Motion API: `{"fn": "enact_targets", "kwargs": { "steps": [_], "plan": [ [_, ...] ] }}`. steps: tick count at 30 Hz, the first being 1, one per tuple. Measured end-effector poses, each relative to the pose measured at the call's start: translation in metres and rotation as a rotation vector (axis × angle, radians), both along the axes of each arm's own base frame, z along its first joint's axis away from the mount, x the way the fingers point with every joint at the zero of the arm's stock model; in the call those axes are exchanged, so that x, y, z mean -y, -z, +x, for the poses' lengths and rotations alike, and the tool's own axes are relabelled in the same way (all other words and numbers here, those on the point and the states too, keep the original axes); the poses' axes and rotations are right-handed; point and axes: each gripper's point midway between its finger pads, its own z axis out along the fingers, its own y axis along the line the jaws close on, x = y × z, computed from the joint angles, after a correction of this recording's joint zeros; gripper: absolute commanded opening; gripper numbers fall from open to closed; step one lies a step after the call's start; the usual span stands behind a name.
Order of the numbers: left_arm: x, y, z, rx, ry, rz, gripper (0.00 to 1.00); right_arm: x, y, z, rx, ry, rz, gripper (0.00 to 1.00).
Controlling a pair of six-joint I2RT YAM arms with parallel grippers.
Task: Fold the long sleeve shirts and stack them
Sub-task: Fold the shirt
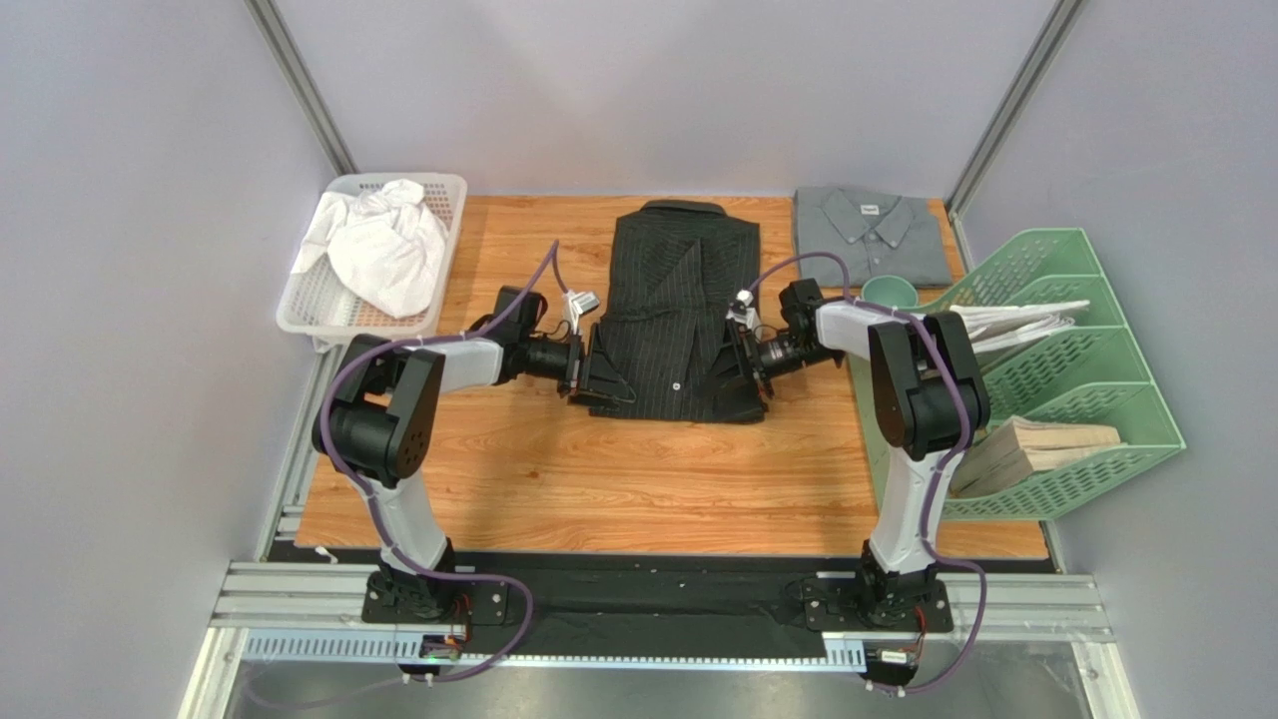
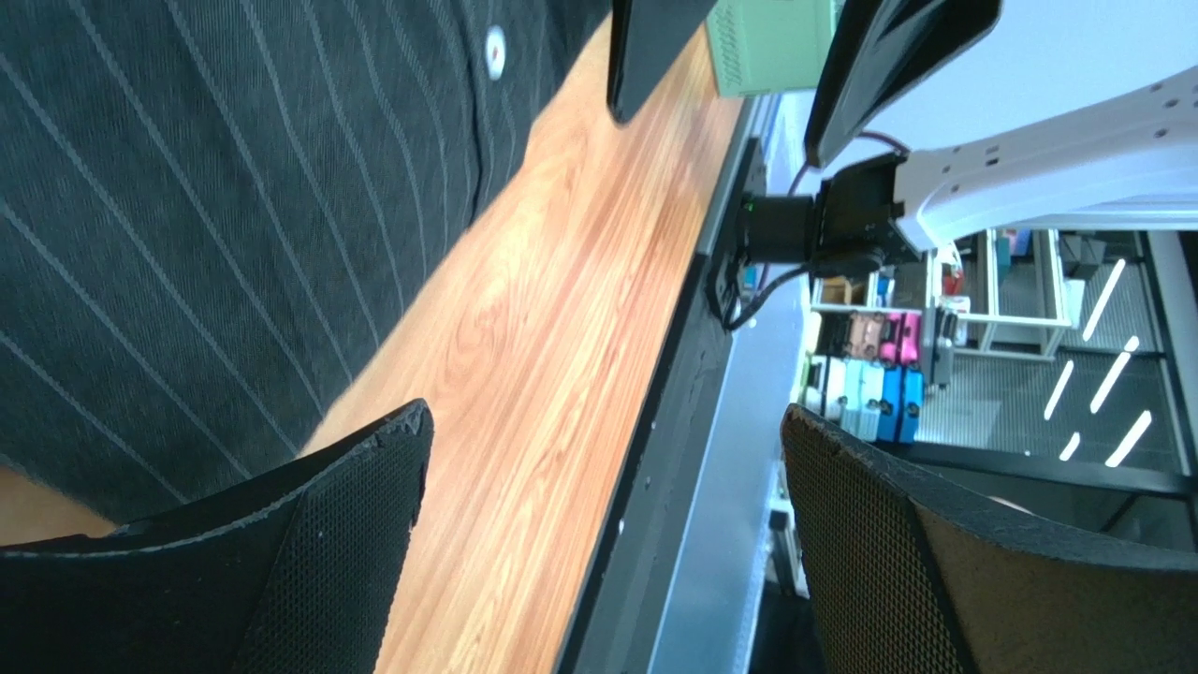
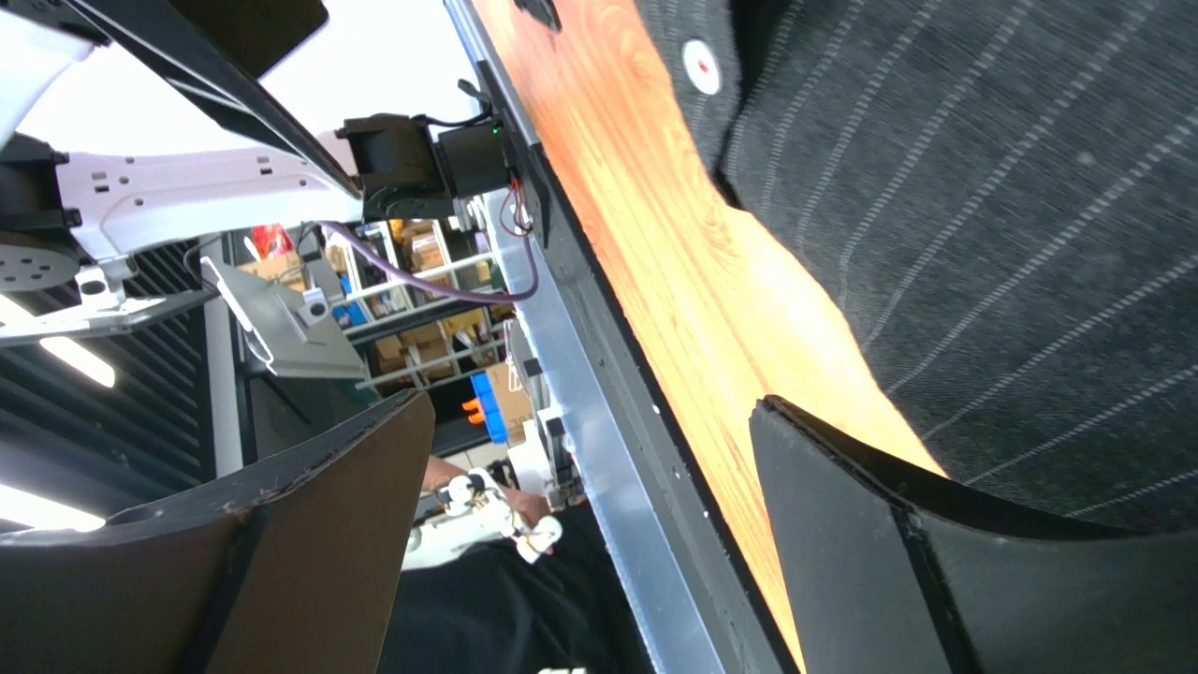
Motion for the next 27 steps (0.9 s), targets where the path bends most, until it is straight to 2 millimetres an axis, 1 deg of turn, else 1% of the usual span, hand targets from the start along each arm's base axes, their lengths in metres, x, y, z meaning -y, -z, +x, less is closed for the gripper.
{"fn": "enact_targets", "kwargs": {
  "steps": [3,5,6,8,10,12,15,17,19,21,22,24,25,27],
  "plan": [
    [0.004,-0.009,0.013,0.033,-0.002,-0.010,0.93,0.000,-0.004,0.003,0.013,-0.014,0.000,0.89],
    [0.007,-0.011,0.024,0.054,-0.007,-0.009,0.92,0.001,0.001,0.005,0.016,-0.018,-0.014,0.88],
    [0.009,-0.010,0.033,0.063,-0.014,-0.003,0.92,0.003,0.005,0.006,0.014,-0.019,-0.023,0.87],
    [0.011,-0.001,0.045,0.062,-0.028,0.014,0.92,0.007,0.019,0.007,0.004,-0.018,-0.049,0.85],
    [0.012,0.019,0.052,0.030,-0.045,0.045,0.90,0.013,0.035,0.007,-0.026,-0.015,-0.079,0.84],
    [0.010,0.039,0.048,-0.040,-0.049,0.070,0.88,0.016,0.037,0.006,-0.021,-0.021,-0.068,0.83],
    [0.008,0.038,0.043,-0.059,-0.033,0.057,0.88,0.018,0.037,0.005,-0.014,-0.035,-0.083,0.82],
    [0.006,0.037,0.035,-0.065,-0.025,0.061,0.88,0.020,0.035,0.002,-0.014,-0.053,-0.095,0.81],
    [0.002,0.034,0.022,-0.071,-0.015,0.067,0.89,0.022,0.029,0.000,-0.018,-0.072,-0.098,0.81],
    [0.000,0.021,0.012,-0.067,-0.007,0.069,0.89,0.022,0.019,0.001,-0.016,-0.084,-0.093,0.81],
    [0.000,0.014,0.011,-0.049,-0.004,0.063,0.89,0.021,0.011,0.003,-0.005,-0.086,-0.086,0.80],
    [0.005,-0.009,0.017,0.021,0.008,0.043,0.88,0.018,-0.005,0.012,0.039,-0.083,-0.071,0.78],
    [0.009,-0.020,0.024,0.066,0.014,0.031,0.88,0.017,-0.012,0.017,0.058,-0.078,-0.067,0.77],
    [0.018,-0.038,0.042,0.143,0.021,0.017,0.87,0.013,-0.025,0.032,0.113,-0.062,-0.058,0.69]
  ]
}}
